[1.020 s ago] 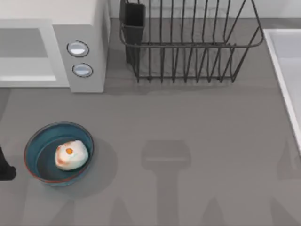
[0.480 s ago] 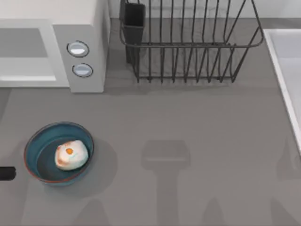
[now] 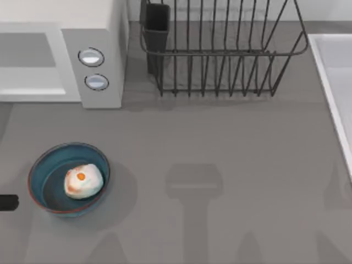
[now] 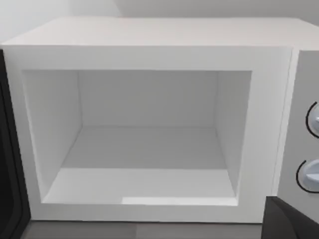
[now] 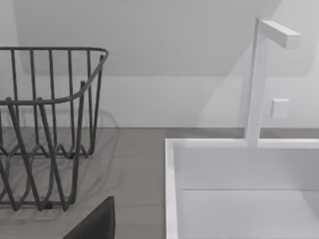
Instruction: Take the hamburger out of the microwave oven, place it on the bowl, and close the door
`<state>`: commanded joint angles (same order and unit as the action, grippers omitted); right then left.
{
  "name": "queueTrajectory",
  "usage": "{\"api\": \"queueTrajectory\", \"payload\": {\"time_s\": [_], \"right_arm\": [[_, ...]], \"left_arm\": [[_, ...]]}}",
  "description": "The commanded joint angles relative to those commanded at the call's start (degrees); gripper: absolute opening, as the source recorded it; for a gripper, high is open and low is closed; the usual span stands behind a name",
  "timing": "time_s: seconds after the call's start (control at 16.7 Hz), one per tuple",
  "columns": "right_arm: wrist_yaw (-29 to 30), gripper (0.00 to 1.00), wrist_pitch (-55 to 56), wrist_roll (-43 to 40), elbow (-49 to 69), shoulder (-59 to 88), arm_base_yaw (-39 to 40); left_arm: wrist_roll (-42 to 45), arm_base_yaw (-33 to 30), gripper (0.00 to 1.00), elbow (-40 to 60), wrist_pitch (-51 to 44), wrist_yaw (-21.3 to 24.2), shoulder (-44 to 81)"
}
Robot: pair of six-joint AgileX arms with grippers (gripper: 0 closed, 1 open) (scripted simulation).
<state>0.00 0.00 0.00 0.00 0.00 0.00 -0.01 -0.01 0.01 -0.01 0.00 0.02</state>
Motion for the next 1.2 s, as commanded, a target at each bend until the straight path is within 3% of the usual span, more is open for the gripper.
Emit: {"api": "queueTrajectory", "payload": {"time_s": [0.18, 0.42, 0.6, 0.96, 1.2], "right_arm": [[0.0, 1.0, 0.0, 0.0, 0.0, 0.0, 0.0], [0.0, 1.0, 0.0, 0.0, 0.0, 0.0, 0.0], [0.0, 1.0, 0.0, 0.0, 0.0, 0.0, 0.0], [0.0, 1.0, 0.0, 0.0, 0.0, 0.0, 0.0], [0.0, 1.0, 0.0, 0.0, 0.0, 0.0, 0.0]], "left_arm": [[0.0, -2.37, 0.0, -0.38, 0.43, -2.37, 0.05], [0.0, -11.26, 0.0, -1.44, 1.64, -11.25, 0.19], [0.0, -15.33, 0.0, -1.98, 2.24, -15.33, 0.26], [-0.02, -15.03, 0.0, -2.06, 3.18, -15.04, 1.17], [0.08, -11.36, 0.0, -3.8, 12.06, -11.34, 8.51]]}}
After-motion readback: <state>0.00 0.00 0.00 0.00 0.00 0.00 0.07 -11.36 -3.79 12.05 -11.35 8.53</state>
